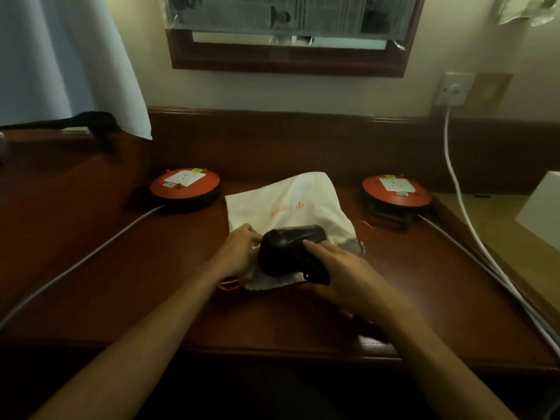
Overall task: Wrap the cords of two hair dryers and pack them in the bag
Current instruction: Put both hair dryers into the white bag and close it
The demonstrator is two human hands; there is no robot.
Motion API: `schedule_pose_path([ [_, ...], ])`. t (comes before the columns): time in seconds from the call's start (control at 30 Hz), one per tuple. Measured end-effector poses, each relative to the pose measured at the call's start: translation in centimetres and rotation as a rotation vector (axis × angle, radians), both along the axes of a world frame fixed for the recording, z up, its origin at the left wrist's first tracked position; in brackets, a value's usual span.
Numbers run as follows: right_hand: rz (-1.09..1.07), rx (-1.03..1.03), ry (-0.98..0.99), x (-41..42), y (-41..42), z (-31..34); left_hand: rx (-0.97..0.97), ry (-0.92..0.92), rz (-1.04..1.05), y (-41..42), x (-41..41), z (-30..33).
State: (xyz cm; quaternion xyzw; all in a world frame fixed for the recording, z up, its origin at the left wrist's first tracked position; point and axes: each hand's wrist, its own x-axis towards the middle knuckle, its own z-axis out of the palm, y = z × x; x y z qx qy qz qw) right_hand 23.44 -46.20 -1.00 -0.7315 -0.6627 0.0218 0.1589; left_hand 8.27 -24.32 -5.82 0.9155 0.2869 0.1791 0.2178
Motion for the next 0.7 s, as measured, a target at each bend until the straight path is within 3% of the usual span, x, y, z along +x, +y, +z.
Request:
schedule_pose_path([
  [0.1, 0.051, -0.073, -0.131, -0.5, 0.2, -1.0, 0.016, 0.016, 0.026, 0.8, -0.2, -0.1],
  [0.23, 0.074, -0.171, -0.120, 0.5, 0.0, -0.3, -0.002, 0.018, 0.004, 1.2, 0.4, 0.2],
  [0.37, 0.099, -0.256, -0.063, 1.8, -1.1, -0.2, 0.160, 0.069, -0.093, 1.6, 0.4, -0.2],
  [0.5, 0.089, -0.209, -0.056, 1.7, -1.5, -1.2, 0.337, 0.090, -0.156, 2.1, 0.3, -0.2],
  [0.6, 0.065, -0.183, -0.023, 1.4, -2.3, -1.2, 0.259, -0.025, -0.112, 2.1, 0.5, 0.5],
  [0.7, 0.079, -0.169, 0.023, 0.5, -4.3, -0.7, 0.032, -0.232, 0.036, 2.1, 0.9, 1.8],
])
